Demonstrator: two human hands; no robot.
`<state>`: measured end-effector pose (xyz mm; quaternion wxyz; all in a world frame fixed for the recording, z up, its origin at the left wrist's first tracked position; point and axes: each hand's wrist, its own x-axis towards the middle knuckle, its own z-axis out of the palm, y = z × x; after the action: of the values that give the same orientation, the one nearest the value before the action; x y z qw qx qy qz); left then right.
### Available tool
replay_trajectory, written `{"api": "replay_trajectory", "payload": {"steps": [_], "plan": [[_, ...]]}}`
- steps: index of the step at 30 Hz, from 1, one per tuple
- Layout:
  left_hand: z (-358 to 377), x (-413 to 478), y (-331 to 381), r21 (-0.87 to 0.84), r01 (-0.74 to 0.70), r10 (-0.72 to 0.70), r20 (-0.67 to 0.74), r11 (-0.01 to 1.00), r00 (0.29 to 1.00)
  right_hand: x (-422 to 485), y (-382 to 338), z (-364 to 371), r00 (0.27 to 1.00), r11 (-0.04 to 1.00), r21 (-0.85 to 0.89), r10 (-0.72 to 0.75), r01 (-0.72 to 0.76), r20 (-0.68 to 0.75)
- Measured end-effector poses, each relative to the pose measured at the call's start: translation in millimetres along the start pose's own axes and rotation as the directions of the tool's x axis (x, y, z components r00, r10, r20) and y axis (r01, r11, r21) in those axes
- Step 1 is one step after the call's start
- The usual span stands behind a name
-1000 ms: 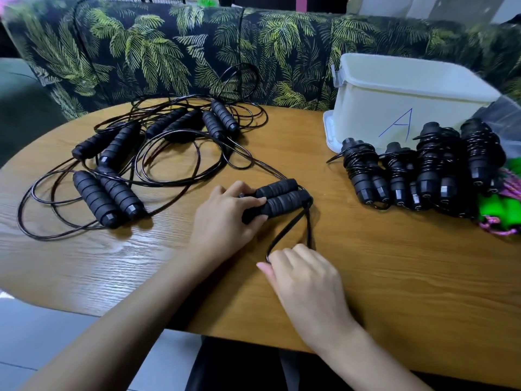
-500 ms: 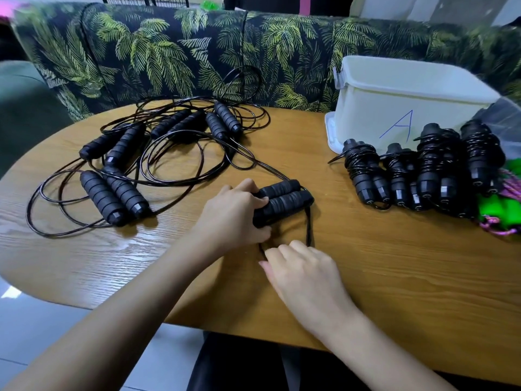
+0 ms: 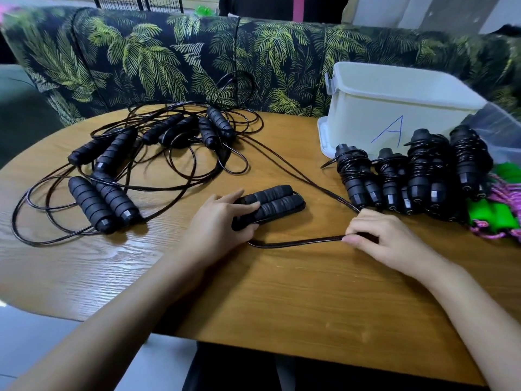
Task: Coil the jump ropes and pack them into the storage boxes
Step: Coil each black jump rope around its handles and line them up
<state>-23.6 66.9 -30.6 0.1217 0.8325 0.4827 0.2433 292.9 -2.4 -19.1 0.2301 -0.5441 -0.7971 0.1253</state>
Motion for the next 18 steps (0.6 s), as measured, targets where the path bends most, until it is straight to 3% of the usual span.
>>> {"api": "replay_trajectory", "payload": {"steps": [4,7,13,16,18], "plan": [[7,1,-8,-0.031,-0.088,0.088,0.021,0.996,0.996,3,-2,3,0.984,0.978,0.105,0.178,-0.180,0.028],[8,4,-15,-0.054,-0.121,0.123,0.035,0.991,0.992,8,-6,2,0.973,0.969,0.106,0.216,-0.223,0.075],[-16,-15,-3,-0.271,-0.162,0.180,0.044,0.949,0.983,31,-10,-8,0.952,0.948,0.129,0.270,-0.289,0.145],[-35,-30,25,-0.218,-0.254,0.291,0.162,0.942,0.943,60,-26,-15,0.943,0.948,0.042,0.309,-0.316,0.122],[-36,-35,48,-0.042,-0.350,0.352,0.156,0.936,0.923,84,-53,-20,0.947,0.950,-0.042,0.312,-0.309,0.075]]}}
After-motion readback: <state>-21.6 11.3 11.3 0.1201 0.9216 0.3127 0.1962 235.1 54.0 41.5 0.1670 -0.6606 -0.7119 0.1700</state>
